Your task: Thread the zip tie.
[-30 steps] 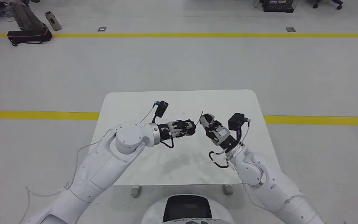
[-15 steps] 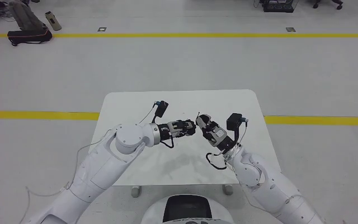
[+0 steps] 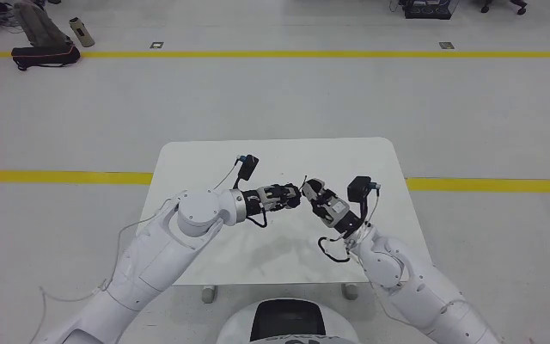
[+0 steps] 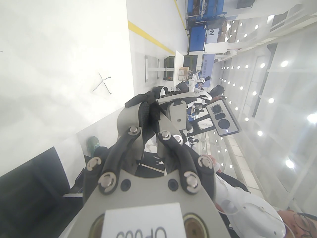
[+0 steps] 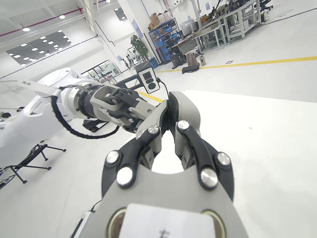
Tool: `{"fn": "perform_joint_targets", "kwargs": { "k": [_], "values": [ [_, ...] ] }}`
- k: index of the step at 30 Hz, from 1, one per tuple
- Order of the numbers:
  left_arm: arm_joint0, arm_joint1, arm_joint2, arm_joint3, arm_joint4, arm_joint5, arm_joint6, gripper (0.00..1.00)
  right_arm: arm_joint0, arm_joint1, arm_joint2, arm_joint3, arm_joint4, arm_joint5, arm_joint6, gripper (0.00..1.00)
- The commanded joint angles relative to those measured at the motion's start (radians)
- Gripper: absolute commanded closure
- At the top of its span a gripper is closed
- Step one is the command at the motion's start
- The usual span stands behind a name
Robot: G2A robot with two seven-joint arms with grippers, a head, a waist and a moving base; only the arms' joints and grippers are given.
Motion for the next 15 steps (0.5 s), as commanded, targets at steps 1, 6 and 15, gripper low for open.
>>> {"fn": "perform_joint_targets", "kwargs": {
  "k": [1, 6, 15],
  "values": [
    [0.0, 0.0, 0.0, 0.0, 0.0, 0.0, 0.0, 1.0, -0.002, 0.003, 0.003, -0.006, 0.002, 0.0, -0.002, 0.6],
    [0.0, 0.0, 0.0, 0.0, 0.0, 0.0, 0.0, 1.0, -0.014, 0.012, 0.018, -0.014, 0.023, 0.0, -0.016, 0.0],
    [0.0, 0.0, 0.0, 0.0, 0.0, 0.0, 0.0, 1.0, -0.047, 0.033, 0.056, -0.033, 0.092, 0.0, -0.022, 0.0]
  ]
}}
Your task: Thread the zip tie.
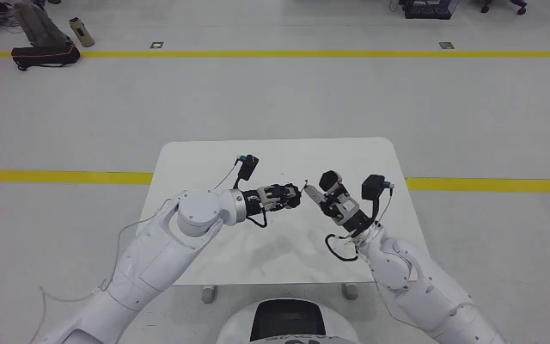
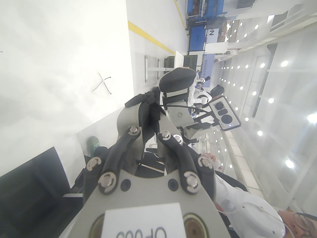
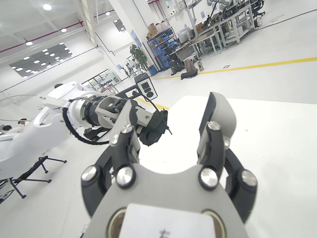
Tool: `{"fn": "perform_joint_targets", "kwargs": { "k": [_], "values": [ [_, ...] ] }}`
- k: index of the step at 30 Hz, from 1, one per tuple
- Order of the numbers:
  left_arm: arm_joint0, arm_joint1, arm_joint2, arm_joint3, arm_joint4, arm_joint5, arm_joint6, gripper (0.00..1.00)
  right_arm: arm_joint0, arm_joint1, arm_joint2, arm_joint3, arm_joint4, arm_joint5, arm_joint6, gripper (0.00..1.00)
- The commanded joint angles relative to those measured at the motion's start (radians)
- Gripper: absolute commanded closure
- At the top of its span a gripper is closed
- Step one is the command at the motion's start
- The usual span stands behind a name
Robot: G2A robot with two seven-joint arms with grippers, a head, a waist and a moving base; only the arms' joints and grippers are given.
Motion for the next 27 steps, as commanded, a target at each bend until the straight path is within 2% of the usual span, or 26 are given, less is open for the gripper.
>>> {"fn": "perform_joint_targets", "kwargs": {
  "k": [1, 2, 9, 11, 14, 15, 18, 19, 21, 22, 25, 27],
  "values": [
    [0.0, 0.0, 0.0, 0.0, 0.0, 0.0, 0.0, 1.0, -0.01, 0.008, 0.011, -0.01, 0.029, 0.0, 0.009, 0.0],
    [0.0, 0.0, 0.0, 0.0, 0.0, 0.0, 0.0, 1.0, -0.016, 0.015, 0.021, -0.021, 0.052, 0.0, 0.019, 0.0],
    [0.0, 0.0, 0.0, 0.0, 0.0, 0.0, 0.0, 1.0, -0.016, 0.015, 0.021, -0.021, 0.052, 0.0, 0.019, 0.0],
    [0.007, -0.002, 0.005, 0.001, -0.009, -0.012, 0.009, 1.0, -0.016, 0.014, 0.021, -0.022, 0.055, 0.0, 0.02, 0.0],
    [0.003, -0.002, -0.003, 0.013, -0.045, -0.021, -0.014, 1.0, -0.016, 0.011, 0.035, -0.01, 0.201, 0.0, 0.054, 0.0],
    [0.002, -0.001, -0.01, 0.016, -0.062, -0.027, -0.029, 1.0, -0.017, 0.011, 0.041, -0.015, 0.302, 0.0, 0.085, 0.0],
    [0.006, 0.0, -0.027, 0.028, -0.113, -0.05, -0.069, 1.0, -0.014, 0.017, 0.07, -0.017, 0.48, 0.0, 0.192, 0.0],
    [0.009, 0.001, -0.034, 0.034, -0.141, -0.065, -0.089, 1.0, -0.014, 0.02, 0.088, -0.018, 0.568, 0.0, 0.259, 0.0],
    [0.01, 0.001, -0.039, 0.046, -0.169, -0.09, -0.119, 1.0, -0.018, 0.022, 0.116, -0.013, 0.674, 0.0, 0.349, 0.0],
    [0.009, 0.0, -0.039, 0.051, -0.187, -0.106, -0.138, 1.0, -0.017, 0.022, 0.135, -0.005, 0.733, 0.0, 0.429, 0.0],
    [0.004, -0.003, -0.035, 0.066, -0.225, -0.152, -0.175, 1.0, -0.019, 0.015, 0.181, 0.031, 0.875, 0.0, 0.581, 0.0],
    [-0.003, -0.005, -0.03, 0.076, -0.235, -0.163, -0.18, 1.0, -0.018, 0.005, 0.199, 0.044, 0.933, 0.0, 0.653, 0.0]
  ]
}}
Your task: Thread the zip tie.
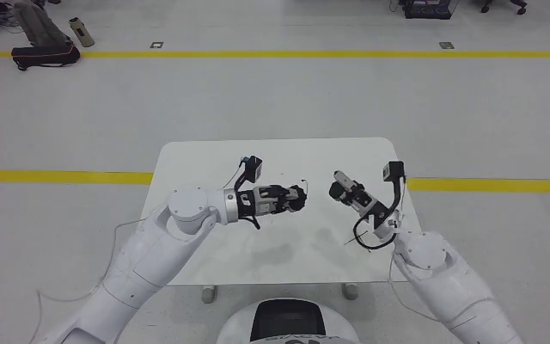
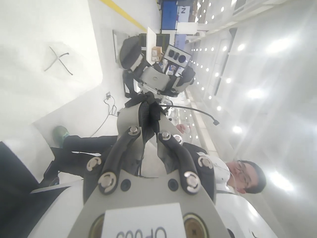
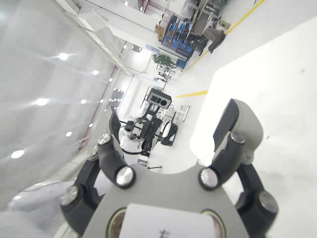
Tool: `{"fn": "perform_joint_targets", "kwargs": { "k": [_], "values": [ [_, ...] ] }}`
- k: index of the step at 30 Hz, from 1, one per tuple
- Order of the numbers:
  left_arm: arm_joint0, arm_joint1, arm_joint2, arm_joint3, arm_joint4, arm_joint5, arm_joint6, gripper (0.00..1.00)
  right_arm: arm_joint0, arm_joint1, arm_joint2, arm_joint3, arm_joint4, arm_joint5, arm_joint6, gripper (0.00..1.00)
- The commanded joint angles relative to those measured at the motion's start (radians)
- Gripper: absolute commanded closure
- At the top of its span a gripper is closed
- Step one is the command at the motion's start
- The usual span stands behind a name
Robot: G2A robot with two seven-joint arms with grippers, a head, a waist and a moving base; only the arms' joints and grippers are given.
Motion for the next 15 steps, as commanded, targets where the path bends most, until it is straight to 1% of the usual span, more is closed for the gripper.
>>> {"fn": "perform_joint_targets", "kwargs": {
  "k": [1, 3, 9, 10, 11, 12, 14, 15],
  "values": [
    [-0.011, -0.003, 0.009, 0.006, 0.003, -0.005, 0.003, 1.0, 0.004, -0.01, 0.021, 0.014, 0.058, 0.0, 0.09, 0.0],
    [-0.021, -0.004, 0.014, 0.004, 0.029, -0.003, 0.021, 1.0, 0.004, -0.01, 0.021, 0.014, 0.058, 0.0, 0.09, 0.0],
    [-0.021, -0.004, 0.014, 0.004, 0.029, -0.003, 0.021, 1.0, 0.004, -0.01, 0.021, 0.014, 0.058, 0.0, 0.09, 0.0],
    [-0.016, -0.005, 0.014, 0.002, 0.009, -0.009, 0.026, 1.0, 0.004, -0.01, 0.021, 0.014, 0.058, 0.0, 0.09, 0.0],
    [-0.003, -0.008, 0.01, 0.0, -0.061, -0.019, 0.019, 1.0, 0.0, -0.011, 0.018, 0.021, 0.075, 0.01, 0.094, 0.0],
    [0.007, -0.012, 0.0, 0.019, -0.143, -0.027, 0.012, 1.0, 0.001, -0.013, 0.015, 0.04, 0.119, 0.026, 0.12, 0.0],
    [0.006, -0.014, -0.004, 0.044, -0.165, -0.042, 0.026, 1.0, 0.003, -0.017, 0.013, 0.068, 0.231, 0.008, 0.188, 0.0],
    [0.011, -0.018, -0.001, 0.06, -0.213, -0.052, 0.02, 1.0, 0.005, -0.02, 0.013, 0.089, 0.323, 0.012, 0.248, 0.0]
  ]
}}
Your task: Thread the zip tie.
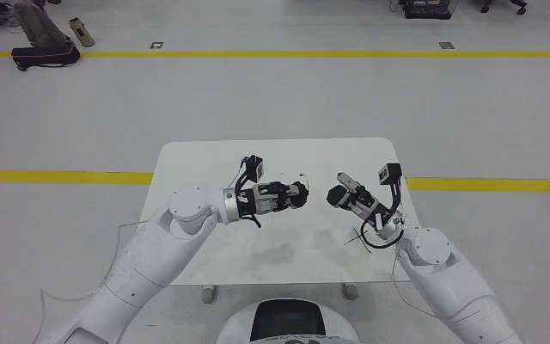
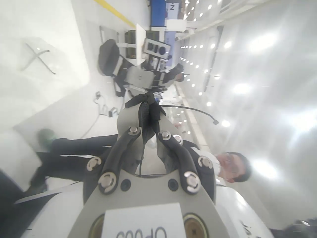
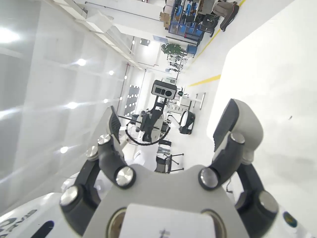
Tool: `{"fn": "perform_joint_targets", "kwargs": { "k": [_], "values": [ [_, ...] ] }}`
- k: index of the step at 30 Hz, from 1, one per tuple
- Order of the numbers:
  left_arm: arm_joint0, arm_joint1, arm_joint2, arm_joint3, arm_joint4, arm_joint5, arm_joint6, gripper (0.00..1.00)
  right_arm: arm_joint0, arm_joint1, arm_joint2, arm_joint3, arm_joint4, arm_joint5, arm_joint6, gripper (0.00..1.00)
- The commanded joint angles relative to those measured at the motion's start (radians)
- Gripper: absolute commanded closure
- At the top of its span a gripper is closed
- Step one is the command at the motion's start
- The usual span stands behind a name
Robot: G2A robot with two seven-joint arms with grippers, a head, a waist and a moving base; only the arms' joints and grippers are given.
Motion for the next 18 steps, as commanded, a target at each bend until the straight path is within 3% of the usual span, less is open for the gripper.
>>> {"fn": "perform_joint_targets", "kwargs": {
  "k": [1, 7, 14, 18],
  "values": [
    [0.005, -0.007, 0.002, 0.031, -0.111, -0.019, -0.006, 1.0, 0.007, -0.003, 0.005, 0.04, 0.145, -0.009, 0.109, 0.0],
    [-0.019, -0.03, 0.037, 0.11, -0.232, -0.08, -0.064, 1.0, 0.028, -0.013, 0.023, 0.128, 0.31, -0.014, 0.31, 0.0],
    [-0.053, -0.056, 0.082, 0.173, -0.263, -0.187, -0.118, 1.0, 0.05, -0.037, 0.029, 0.162, 0.415, -0.014, 0.443, 0.0],
    [-0.053, -0.056, 0.082, 0.173, -0.263, -0.187, -0.118, 1.0, 0.05, -0.037, 0.029, 0.162, 0.415, -0.014, 0.443, 0.0]
  ]
}}
